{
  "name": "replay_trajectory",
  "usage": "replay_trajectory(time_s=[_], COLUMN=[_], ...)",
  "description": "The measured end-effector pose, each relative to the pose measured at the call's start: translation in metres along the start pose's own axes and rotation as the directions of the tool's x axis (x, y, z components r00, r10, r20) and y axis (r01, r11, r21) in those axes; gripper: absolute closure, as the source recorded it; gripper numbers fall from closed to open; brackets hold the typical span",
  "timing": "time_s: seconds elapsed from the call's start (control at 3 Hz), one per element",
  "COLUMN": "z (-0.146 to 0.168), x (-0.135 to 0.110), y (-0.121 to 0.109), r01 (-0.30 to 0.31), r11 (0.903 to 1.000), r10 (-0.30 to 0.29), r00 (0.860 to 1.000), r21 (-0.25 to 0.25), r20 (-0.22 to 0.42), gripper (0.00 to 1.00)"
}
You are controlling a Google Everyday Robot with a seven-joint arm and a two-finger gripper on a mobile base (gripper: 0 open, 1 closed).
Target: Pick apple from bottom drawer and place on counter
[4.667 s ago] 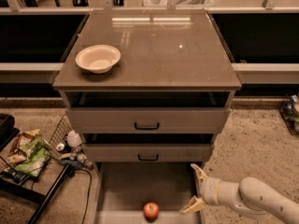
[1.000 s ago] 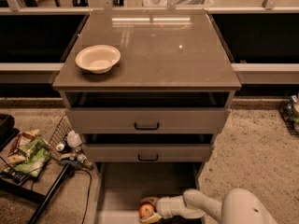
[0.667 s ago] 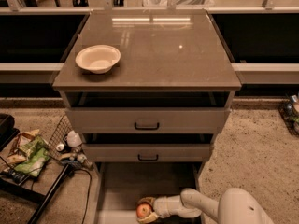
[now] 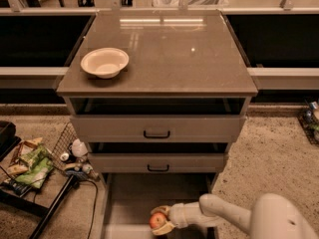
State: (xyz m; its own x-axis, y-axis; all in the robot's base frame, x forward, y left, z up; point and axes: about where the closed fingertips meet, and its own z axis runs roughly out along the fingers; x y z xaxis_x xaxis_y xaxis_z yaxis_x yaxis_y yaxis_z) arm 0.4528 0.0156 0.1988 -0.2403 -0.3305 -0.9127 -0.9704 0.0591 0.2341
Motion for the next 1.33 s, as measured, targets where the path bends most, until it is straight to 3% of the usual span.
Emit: replay_trajectory(time_s=[0.33, 0.67, 1.0, 1.33], z=[-0.064, -0.155, -0.245, -0.307], x=[-0.079, -0.168, -0.258, -0.338], y=[0.037, 0.036, 0.017, -0.002], r01=[-0.044, -0.053, -0.042, -0.027], r11=[0.9962, 0.9942, 0.9984, 0.9994], r10=[0.049, 0.064, 0.046, 0.024], r00=[0.997, 0.992, 0.991, 0.994], r21=[-0.075, -0.093, -0.037, 0.021], r20=[0.061, 0.109, 0.124, 0.110], gripper=[1.00, 1.00, 1.00, 1.00])
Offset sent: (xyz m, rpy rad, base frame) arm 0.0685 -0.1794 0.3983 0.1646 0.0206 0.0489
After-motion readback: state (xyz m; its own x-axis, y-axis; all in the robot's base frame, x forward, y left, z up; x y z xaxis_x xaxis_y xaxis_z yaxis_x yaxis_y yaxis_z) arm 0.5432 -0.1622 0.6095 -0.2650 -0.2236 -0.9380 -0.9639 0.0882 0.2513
